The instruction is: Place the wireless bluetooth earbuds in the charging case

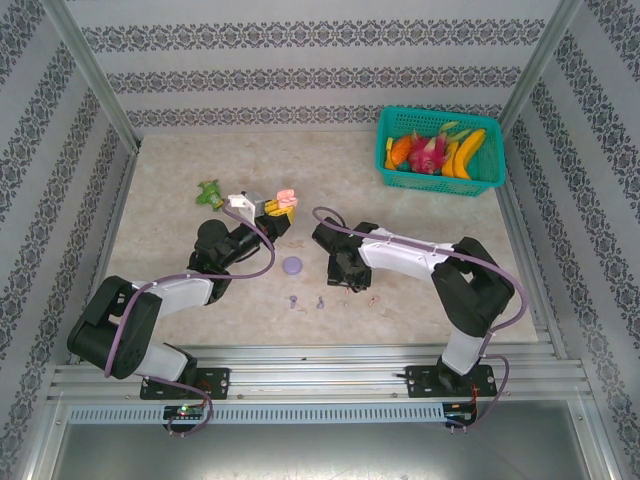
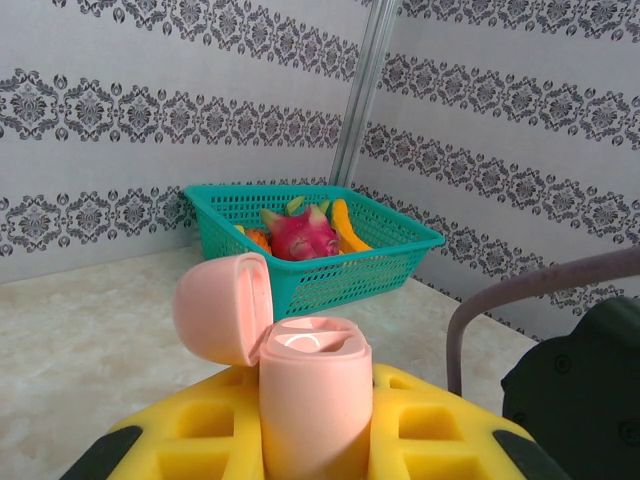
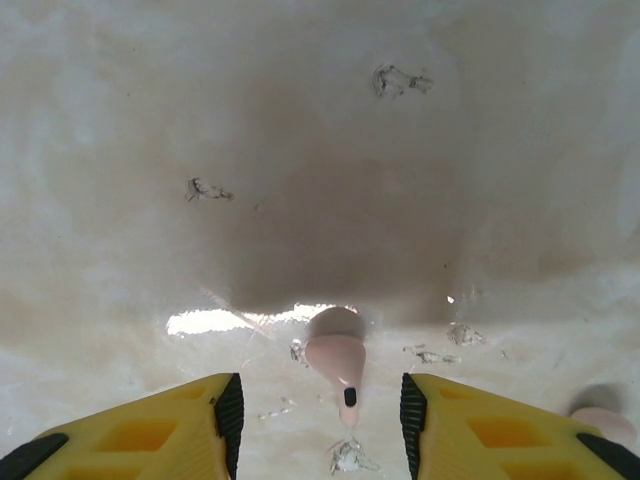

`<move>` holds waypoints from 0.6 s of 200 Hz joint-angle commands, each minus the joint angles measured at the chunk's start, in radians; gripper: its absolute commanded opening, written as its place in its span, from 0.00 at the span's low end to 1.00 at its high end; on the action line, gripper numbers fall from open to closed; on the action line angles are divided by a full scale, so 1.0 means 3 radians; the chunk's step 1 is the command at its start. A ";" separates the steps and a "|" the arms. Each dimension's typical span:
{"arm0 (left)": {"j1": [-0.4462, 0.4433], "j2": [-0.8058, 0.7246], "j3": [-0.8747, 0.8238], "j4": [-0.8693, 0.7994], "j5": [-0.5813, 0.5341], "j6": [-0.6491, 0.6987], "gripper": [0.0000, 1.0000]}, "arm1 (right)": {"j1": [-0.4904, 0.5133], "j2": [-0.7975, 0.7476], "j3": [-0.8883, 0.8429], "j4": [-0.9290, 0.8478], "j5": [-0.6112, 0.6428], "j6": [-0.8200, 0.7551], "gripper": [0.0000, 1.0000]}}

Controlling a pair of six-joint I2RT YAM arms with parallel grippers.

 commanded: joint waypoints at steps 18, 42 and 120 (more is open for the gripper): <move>0.0042 -0.0013 0.0099 0.0212 -0.0020 -0.0074 0.00 | 0.0041 0.0192 0.0051 -0.0021 0.0031 0.0042 0.46; 0.0040 -0.0009 0.0098 0.0213 -0.0024 -0.0077 0.00 | 0.0057 0.0259 0.0076 -0.0035 0.0059 0.0010 0.45; 0.0041 0.0019 0.0112 0.0218 -0.0024 -0.0097 0.00 | 0.0075 0.0352 0.0080 -0.0048 0.0120 -0.0039 0.38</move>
